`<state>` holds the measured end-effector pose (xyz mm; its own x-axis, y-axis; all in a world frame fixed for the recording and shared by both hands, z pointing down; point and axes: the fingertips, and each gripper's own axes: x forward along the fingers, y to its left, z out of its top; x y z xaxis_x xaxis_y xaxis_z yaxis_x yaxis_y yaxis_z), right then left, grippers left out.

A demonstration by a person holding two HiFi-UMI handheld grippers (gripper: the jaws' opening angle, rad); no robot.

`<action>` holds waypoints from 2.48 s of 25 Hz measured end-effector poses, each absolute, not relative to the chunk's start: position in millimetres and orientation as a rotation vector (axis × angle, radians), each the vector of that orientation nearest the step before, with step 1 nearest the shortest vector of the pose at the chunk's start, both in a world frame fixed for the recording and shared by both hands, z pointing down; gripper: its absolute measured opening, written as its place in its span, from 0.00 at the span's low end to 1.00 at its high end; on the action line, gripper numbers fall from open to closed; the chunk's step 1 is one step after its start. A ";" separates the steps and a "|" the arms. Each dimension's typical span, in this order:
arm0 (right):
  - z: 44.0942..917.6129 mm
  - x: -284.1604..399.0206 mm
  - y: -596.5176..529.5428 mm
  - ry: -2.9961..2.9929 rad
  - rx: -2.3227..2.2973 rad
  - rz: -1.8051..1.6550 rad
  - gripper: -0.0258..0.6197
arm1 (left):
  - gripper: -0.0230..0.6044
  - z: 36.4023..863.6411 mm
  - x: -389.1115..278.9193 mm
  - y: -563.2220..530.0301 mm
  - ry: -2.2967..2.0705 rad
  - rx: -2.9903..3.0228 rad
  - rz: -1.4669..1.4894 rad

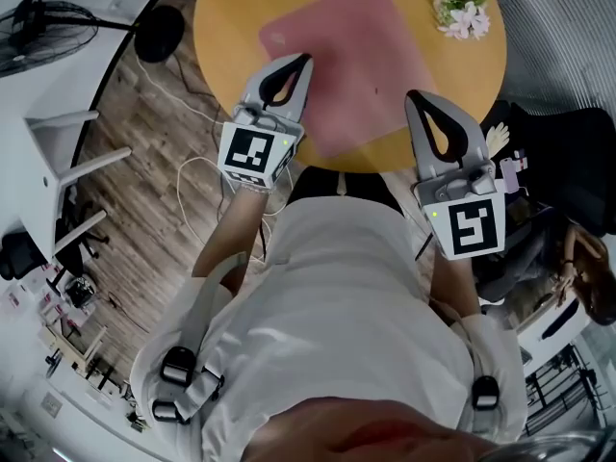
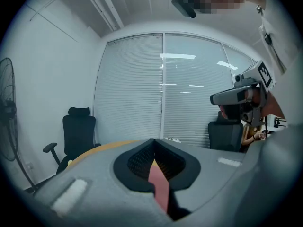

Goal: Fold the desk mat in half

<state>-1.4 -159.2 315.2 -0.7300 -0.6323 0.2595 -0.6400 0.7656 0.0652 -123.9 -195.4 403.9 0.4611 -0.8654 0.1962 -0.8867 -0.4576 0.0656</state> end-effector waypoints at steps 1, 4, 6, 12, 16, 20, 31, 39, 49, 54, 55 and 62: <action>316.8 -2.8 -159.2 -2.691 0.989 0.043 0.05 | 0.05 410.3 -127.7 -197.5 -1.543 2.538 0.215; 320.8 -7.4 -158.9 -2.683 0.980 0.050 0.05 | 0.05 429.0 -138.6 -203.2 -1.555 2.510 0.243; 323.5 -12.2 -158.3 -2.678 0.975 0.057 0.05 | 0.05 440.1 -147.5 -206.8 -1.569 2.492 0.260; 331.6 -23.1 -160.8 -2.666 0.953 0.056 0.05 | 0.05 474.0 -173.7 -216.3 -1.605 2.441 0.316; 334.5 -26.7 -163.5 -2.666 0.956 0.059 0.05 | 0.06 495.8 -188.4 -221.9 -1.629 2.419 0.361; 339.7 -26.6 -167.6 -2.658 0.970 0.072 0.05 | 0.08 519.4 -200.3 -230.5 -1.631 2.396 0.401; 363.1 -21.2 -172.9 -2.625 0.970 0.120 0.05 | 0.12 589.6 -223.9 -254.0 -1.601 2.324 0.527; 383.6 -25.4 -179.5 -2.603 0.937 0.167 0.05 | 0.15 642.6 -250.7 -273.1 -1.596 2.244 0.627; 408.1 -29.8 -187.1 -2.580 0.904 0.222 0.05 | 0.18 699.2 -278.1 -294.8 -1.572 2.155 0.724; 418.9 -33.0 -188.1 -2.571 0.890 0.253 0.05 | 0.19 723.4 -288.7 -301.1 -1.562 2.123 0.760; 420.8 -33.5 -188.4 -2.569 0.887 0.259 0.05 | 0.19 727.5 -290.8 -302.7 -1.561 2.118 0.766; 430.8 -35.4 -190.7 -2.553 0.874 0.287 0.05 | 0.26 752.5 -303.3 -311.2 -1.525 2.051 0.770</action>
<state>-35.4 -190.7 430.8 -0.7118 -0.5350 0.4550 -0.6228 0.7804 -0.0566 -303.3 -311.2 752.5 0.2260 -0.6985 0.6790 -0.9610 -0.2738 0.0382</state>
